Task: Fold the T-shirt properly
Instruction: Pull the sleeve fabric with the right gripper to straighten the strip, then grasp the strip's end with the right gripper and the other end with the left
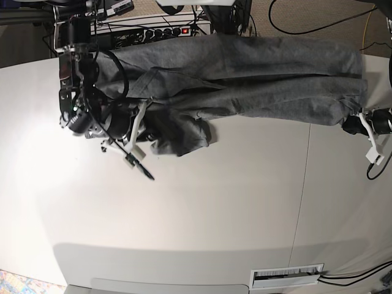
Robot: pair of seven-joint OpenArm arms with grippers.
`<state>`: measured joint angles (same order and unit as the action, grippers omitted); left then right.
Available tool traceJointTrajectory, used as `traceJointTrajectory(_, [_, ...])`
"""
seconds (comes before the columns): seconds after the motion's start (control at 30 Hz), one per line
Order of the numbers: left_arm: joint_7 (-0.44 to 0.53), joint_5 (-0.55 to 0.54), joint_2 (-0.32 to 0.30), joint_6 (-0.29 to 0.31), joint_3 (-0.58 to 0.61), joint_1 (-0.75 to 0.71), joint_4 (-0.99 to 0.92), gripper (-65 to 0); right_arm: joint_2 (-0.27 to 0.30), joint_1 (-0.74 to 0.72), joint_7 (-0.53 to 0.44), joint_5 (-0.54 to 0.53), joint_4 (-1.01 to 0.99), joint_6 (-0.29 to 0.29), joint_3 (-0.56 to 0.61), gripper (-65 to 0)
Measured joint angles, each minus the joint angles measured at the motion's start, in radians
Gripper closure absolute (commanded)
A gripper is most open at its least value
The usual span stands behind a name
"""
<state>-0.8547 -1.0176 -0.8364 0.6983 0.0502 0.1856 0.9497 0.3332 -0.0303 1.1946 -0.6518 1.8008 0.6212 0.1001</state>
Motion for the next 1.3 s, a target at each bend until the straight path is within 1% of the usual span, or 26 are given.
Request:
traceJointTrajectory(0.13, [0.000, 0.000, 0.000, 0.002, 0.000, 0.000, 0.000, 0.0, 0.001, 0.117, 0.003, -0.002, 0.114, 0.000, -0.060, 0.0])
traceJointTrajectory(0.37, [0.000, 0.000, 0.000, 0.002, 0.000, 0.000, 0.000, 0.0, 0.002, 0.335, 0.003, -0.054, 0.312, 0.000, -0.259, 0.0])
traceJointTrajectory(0.5, [0.000, 0.000, 0.003, 0.002, 0.000, 0.000, 0.000, 0.0, 0.002, 0.428, 0.003, -0.079, 0.386, 0.000, -0.350, 0.0])
traceJointTrajectory(0.63, [0.000, -0.001, 0.005, 0.002, 0.000, 0.000, 0.000, 0.0, 0.001, 0.502, 0.003, -0.080, 0.426, 0.000, -0.402, 0.0])
traceJointTrajectory(0.77, [0.000, -0.002, 0.005, 0.002, 0.000, 0.000, 0.000, 0.0, 0.001, 0.546, 0.002, -0.079, 0.440, 0.000, -0.439, 0.0])
traceJointTrajectory(0.87, [0.000, -0.001, 0.005, 0.002, 0.000, 0.000, 0.000, 0.0, 0.001, 0.566, 0.002, -0.021, 0.440, 0.001, -0.455, 0.0])
traceJointTrajectory(0.93, [0.000, -0.003, 0.005, 0.002, 0.000, 0.000, -0.001, 0.0, 0.001, 0.568, 0.002, 0.057, 0.440, 0.001, -0.467, 0.0])
traceJointTrajectory(1.0, [0.000, -0.003, 0.005, 0.002, 0.000, 0.000, -0.001, 0.0, 0.001, 0.568, -0.020, 0.140, 0.440, 0.001, -0.478, 0.0])
traceJointTrajectory(1.03, [0.000, -0.003, 0.005, 0.002, 0.000, 0.000, -0.001, 0.0, 0.001, 0.568, -0.032, 0.169, 0.440, 0.001, -0.484, -0.8])
traceJointTrajectory(1.1, [0.000, -0.004, 0.005, 0.002, 0.000, 0.000, -0.001, 0.0, 0.001, 0.568, -0.069, 0.195, 0.440, 0.001, -0.499, -10.5])
traceJointTrajectory(1.13, [0.000, -0.003, 0.005, 0.002, 0.000, 0.000, -0.001, 0.0, 0.001, 0.568, -0.092, 0.198, 0.440, 0.001, -0.506, -14.3])
traceJointTrajectory(1.17, [0.000, -0.004, 0.005, 0.002, 0.000, 0.000, -0.001, 0.0, 0.001, 0.568, -0.115, 0.198, 0.440, 0.001, -0.510, -16.9])
traceJointTrajectory(1.2, [0.000, -0.004, 0.005, 0.002, 0.000, 0.000, -0.001, 0.0, 0.001, 0.568, -0.132, 0.198, 0.440, 0.001, -0.512, -17.9])
traceJointTrajectory(1.3, [0.000, -0.004, 0.005, 0.002, 0.000, 0.000, -0.001, 0.0, 0.000, 0.558, -0.171, 0.195, 0.440, 0.002, -0.512, -18.2])
